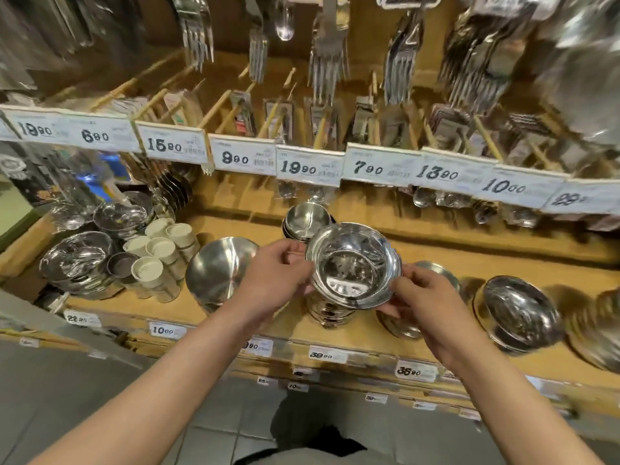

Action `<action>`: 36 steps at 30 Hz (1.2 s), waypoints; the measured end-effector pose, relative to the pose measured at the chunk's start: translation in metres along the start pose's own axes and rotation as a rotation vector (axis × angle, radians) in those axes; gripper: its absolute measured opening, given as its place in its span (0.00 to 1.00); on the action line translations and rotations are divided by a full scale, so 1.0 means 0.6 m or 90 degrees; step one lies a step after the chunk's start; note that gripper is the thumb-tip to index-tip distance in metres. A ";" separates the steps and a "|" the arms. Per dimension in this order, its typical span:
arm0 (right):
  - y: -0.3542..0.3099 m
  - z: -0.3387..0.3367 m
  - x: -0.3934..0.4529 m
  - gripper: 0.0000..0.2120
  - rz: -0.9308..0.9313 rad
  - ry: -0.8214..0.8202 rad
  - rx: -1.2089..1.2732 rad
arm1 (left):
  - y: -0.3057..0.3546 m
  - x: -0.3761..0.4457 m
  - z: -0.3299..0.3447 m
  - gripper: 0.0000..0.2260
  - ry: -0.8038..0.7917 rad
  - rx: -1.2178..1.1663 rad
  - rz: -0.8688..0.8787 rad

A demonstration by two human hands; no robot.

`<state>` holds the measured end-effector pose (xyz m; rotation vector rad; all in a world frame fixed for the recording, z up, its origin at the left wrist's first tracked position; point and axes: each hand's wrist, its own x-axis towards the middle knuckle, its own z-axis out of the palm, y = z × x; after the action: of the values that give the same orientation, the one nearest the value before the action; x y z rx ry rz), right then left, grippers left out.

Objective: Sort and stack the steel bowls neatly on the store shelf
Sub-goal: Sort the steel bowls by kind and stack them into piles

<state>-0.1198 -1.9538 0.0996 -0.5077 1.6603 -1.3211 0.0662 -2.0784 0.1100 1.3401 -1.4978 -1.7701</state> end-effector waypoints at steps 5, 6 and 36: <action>0.017 -0.062 -0.023 0.08 -0.003 0.085 0.049 | 0.004 0.020 0.070 0.08 -0.089 -0.013 0.003; 0.020 -0.077 -0.034 0.08 -0.002 0.108 0.061 | 0.007 0.019 0.086 0.07 -0.120 -0.031 0.000; 0.044 -0.799 -0.053 0.06 0.009 0.264 0.029 | 0.015 -0.021 0.818 0.06 -0.191 0.181 0.019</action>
<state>-0.5037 -1.6640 0.0868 -0.2004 1.9555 -1.5234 -0.3608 -1.8365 0.0902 1.2091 -1.9839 -1.8540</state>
